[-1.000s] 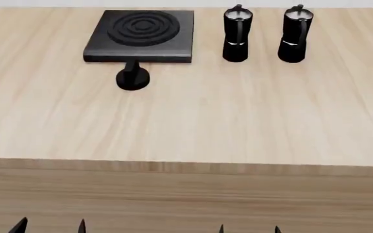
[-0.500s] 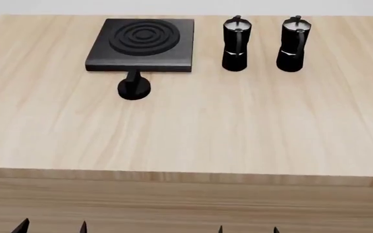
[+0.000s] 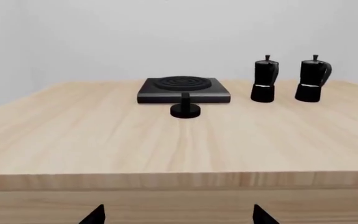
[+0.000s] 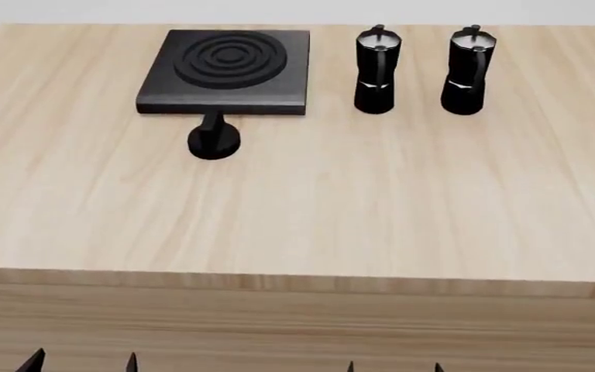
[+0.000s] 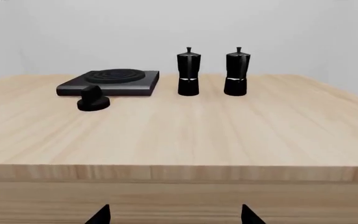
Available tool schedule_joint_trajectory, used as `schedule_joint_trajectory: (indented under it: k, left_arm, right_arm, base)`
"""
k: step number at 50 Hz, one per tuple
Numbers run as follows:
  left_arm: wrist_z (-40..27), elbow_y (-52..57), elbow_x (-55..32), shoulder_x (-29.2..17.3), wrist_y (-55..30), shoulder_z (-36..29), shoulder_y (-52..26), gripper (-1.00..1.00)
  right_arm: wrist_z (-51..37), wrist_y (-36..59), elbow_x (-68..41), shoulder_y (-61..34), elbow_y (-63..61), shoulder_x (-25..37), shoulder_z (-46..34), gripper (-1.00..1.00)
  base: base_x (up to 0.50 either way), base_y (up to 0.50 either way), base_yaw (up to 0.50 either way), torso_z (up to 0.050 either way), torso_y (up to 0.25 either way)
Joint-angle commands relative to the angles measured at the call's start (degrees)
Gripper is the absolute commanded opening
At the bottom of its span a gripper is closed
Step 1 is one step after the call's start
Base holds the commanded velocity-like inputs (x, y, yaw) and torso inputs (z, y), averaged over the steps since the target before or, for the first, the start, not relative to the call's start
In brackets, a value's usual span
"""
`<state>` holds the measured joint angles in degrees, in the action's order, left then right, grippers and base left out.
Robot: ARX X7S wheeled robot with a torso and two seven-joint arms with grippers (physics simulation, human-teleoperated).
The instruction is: Put the right moka pot on the stove.
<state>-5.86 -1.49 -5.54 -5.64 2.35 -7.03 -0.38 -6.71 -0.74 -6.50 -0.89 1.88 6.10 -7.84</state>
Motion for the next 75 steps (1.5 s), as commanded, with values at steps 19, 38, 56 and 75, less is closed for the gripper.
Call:
schedule_joint_trajectory:
  k: [19,38,56,75]
  left_arm:
    - [-2.06,-0.12,-1.68,-1.37,-0.74,-1.76,-0.59,1.0]
    - [-3.05,0.11,-2.42,-2.14,-0.71,-2.64,-0.6,1.0]
    - [-3.91,-0.3,-3.12,-2.68,-0.99,-3.33,-0.93,1.0]
    - [-4.7,-0.22,-3.74,-3.28,-1.21,-4.03,-1.2,1.0]
  right_arm:
    - [-1.49,-0.55,-1.16,-0.47,0.51,1.28,-1.88,1.0]
    - [-2.79,-1.65,-0.64,-0.96,1.98,1.97,-2.96,1.0]
    - [-3.7,-2.56,-0.75,-0.75,2.04,2.57,-3.75,1.0]
    - [-4.45,-2.56,-1.4,-0.87,1.63,3.14,-4.33,1.0]
  base:
    - [0.16,0.0,0.0,0.004,0.0]
    - [0.18,0.0,0.0,0.0,0.0]
    - [0.17,0.04,0.0,0.0,0.0]
    - [0.13,0.08,0.0,0.0,0.0]
